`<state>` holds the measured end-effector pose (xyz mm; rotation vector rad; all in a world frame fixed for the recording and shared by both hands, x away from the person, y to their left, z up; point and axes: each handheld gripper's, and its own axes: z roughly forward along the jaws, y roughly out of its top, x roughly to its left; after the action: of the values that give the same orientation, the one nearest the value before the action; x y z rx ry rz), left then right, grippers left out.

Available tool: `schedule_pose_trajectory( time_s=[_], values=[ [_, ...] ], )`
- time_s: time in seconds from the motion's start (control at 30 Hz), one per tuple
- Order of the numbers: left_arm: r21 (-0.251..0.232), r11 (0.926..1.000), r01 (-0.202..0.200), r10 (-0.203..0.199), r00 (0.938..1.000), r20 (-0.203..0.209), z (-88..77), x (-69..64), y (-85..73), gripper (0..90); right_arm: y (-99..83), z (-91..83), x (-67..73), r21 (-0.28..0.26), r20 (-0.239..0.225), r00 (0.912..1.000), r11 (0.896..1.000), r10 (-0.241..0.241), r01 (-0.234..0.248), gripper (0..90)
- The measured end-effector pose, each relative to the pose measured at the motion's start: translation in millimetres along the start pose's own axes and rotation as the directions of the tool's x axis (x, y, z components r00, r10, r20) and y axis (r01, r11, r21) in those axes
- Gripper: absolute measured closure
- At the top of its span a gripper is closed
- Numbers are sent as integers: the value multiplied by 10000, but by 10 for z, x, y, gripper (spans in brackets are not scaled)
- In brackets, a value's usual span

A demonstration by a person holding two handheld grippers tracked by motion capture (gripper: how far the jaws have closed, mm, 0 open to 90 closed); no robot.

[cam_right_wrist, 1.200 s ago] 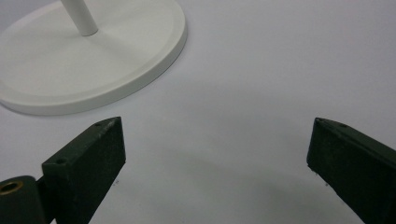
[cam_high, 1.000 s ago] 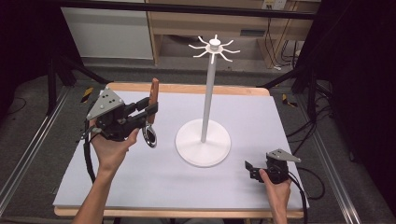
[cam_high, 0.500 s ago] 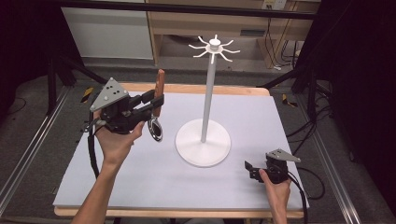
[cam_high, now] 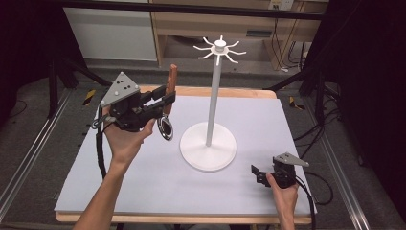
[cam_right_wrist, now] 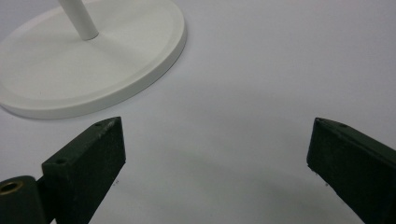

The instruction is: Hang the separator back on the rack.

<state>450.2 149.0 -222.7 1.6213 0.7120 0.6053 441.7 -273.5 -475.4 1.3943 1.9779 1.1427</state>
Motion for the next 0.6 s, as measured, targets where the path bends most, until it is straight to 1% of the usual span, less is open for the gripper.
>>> schedule_pose_trajectory(
  time_s=[0.1,0.13,0.2,0.3,0.6],
  values=[
    [-19,10000,19,-19,10000,41,15,-7,18,677,-1,3,-1,7,20,10000,10000,-17,17,49],
    [-16,10000,12,-12,10000,65,31,-18,41,677,0,3,4,10,-42,10000,10000,61,-61,49],
    [-27,10000,-7,7,10000,91,46,-29,62,677,0,3,5,7,-41,10000,10000,71,-71,49],
    [-68,10000,-45,46,9999,139,59,-44,86,677,-1,3,-1,7,8,10000,10000,3,-3,50],
    [-238,9996,-143,149,9996,259,106,-120,178,677,1,1,-1,8,-13,10000,10000,54,-54,49]
  ],
)
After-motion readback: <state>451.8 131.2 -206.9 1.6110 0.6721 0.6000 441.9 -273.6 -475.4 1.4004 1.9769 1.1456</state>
